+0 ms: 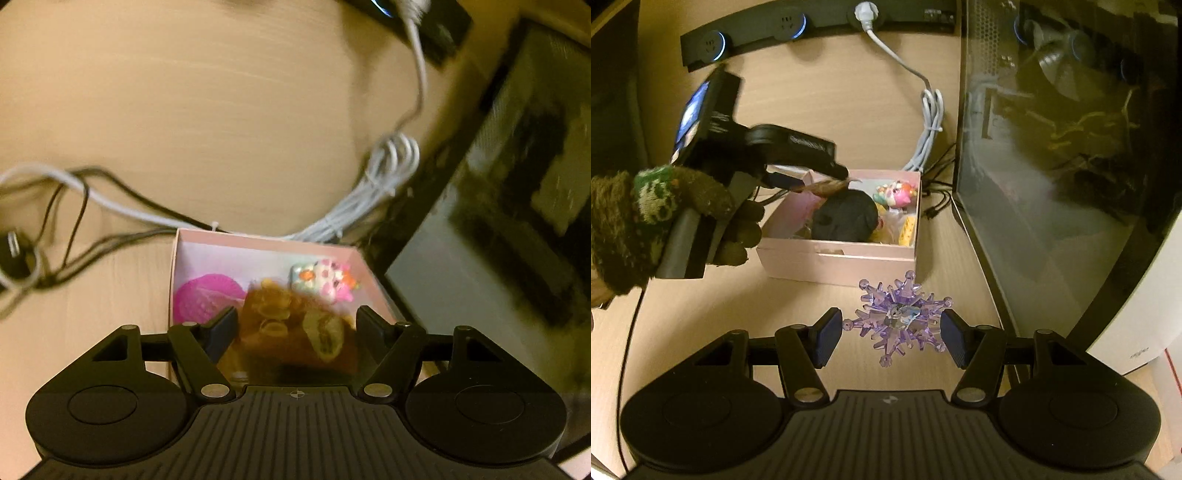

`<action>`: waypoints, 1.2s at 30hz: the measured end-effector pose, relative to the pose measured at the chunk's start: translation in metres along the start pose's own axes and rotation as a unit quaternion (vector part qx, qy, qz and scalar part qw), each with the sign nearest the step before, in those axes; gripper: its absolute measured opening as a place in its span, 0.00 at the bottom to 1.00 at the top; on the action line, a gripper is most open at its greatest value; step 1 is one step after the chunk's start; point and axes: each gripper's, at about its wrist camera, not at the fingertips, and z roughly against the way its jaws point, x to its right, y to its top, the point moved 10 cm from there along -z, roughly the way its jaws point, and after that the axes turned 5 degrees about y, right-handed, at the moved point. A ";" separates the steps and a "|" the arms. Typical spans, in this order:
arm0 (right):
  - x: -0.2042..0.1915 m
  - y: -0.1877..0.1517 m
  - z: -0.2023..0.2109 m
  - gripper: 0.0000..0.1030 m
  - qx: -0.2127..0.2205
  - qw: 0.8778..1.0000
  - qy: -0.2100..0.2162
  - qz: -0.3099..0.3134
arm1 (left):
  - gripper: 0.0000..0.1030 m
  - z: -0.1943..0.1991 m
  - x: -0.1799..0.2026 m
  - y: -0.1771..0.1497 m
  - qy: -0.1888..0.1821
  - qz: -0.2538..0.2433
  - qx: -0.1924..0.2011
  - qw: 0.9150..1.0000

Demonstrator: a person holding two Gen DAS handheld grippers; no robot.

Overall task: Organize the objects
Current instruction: 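Drop the red packet into the pink box with the left tool while the right drops the snowflake in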

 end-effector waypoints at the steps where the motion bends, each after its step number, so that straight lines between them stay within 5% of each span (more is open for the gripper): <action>1: 0.002 -0.001 -0.003 0.57 -0.005 1.000 0.000 -0.002 | 0.73 0.005 -0.003 0.000 -0.009 0.016 0.005 1.000; 6: 0.004 -0.001 -0.012 0.57 -0.013 1.000 -0.001 0.000 | 0.73 0.048 -0.024 -0.009 -0.011 0.024 0.038 0.999; 10: 0.002 0.019 -0.018 0.57 -0.005 1.000 0.002 0.009 | 0.73 0.079 -0.047 -0.040 -0.005 0.028 0.021 0.999; 19: -0.024 0.156 -0.064 0.57 0.070 0.997 0.015 0.026 | 0.73 0.103 -0.077 -0.109 0.013 0.068 -0.037 0.997; 23: -0.031 0.194 -0.108 0.69 0.060 0.998 0.032 0.008 | 0.73 0.105 -0.077 -0.120 0.017 0.074 -0.046 0.996; 27: -0.018 0.179 -0.108 0.69 0.052 0.998 0.029 0.003 | 0.73 0.111 -0.083 -0.125 0.024 0.080 -0.043 0.996; 36: 0.014 0.062 -0.100 0.69 -0.028 0.996 -0.013 0.080 | 0.73 0.092 -0.071 -0.076 0.028 0.072 0.000 0.997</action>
